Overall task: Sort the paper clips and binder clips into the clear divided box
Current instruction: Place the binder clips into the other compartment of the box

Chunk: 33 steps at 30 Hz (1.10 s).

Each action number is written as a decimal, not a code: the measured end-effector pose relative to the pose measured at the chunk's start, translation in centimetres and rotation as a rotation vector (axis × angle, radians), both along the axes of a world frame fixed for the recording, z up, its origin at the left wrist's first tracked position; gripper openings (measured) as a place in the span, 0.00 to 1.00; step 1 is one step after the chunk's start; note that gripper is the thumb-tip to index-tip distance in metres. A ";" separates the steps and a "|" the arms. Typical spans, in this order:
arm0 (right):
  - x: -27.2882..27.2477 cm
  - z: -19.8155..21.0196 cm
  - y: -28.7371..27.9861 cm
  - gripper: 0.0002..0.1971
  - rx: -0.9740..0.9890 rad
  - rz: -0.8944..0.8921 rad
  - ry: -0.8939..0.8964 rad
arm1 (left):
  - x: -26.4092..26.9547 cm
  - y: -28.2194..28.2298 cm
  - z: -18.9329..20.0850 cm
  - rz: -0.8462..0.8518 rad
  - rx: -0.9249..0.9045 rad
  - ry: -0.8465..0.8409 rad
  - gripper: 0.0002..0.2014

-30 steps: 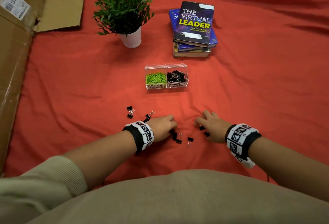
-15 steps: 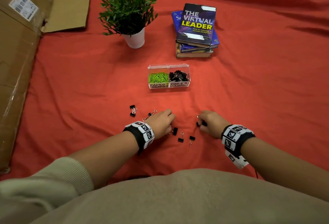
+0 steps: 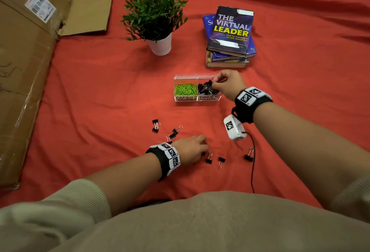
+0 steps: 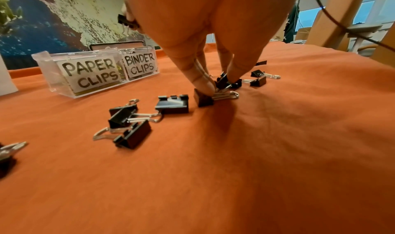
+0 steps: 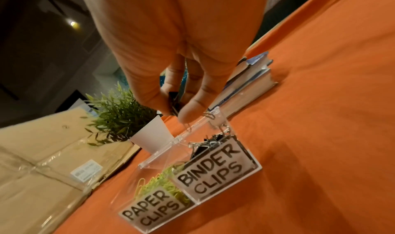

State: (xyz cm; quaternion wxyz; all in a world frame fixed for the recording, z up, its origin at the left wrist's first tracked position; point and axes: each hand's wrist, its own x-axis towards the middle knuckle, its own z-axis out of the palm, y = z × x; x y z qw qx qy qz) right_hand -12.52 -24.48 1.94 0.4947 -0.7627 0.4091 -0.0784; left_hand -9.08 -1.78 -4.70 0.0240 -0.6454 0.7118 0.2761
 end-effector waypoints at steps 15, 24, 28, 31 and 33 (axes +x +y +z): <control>-5.3 -0.5 0.5 0.05 -0.132 0.298 0.231 | 0.4 -1.1 0.7 -0.012 0.075 -0.041 0.13; -15.8 -3.8 5.6 0.12 -0.249 0.788 0.809 | 1.3 -2.5 0.6 0.040 -0.006 0.028 0.12; -16.7 -4.3 6.4 0.10 -0.247 0.715 0.710 | 2.3 -4.0 1.5 0.274 -0.142 0.222 0.09; -16.3 -4.1 6.4 0.07 -0.222 0.605 0.533 | 3.2 -5.8 2.5 0.482 -0.234 0.296 0.06; -15.2 -3.8 7.0 0.06 -0.221 0.617 0.417 | 3.9 -7.3 3.5 0.574 -0.290 0.318 0.05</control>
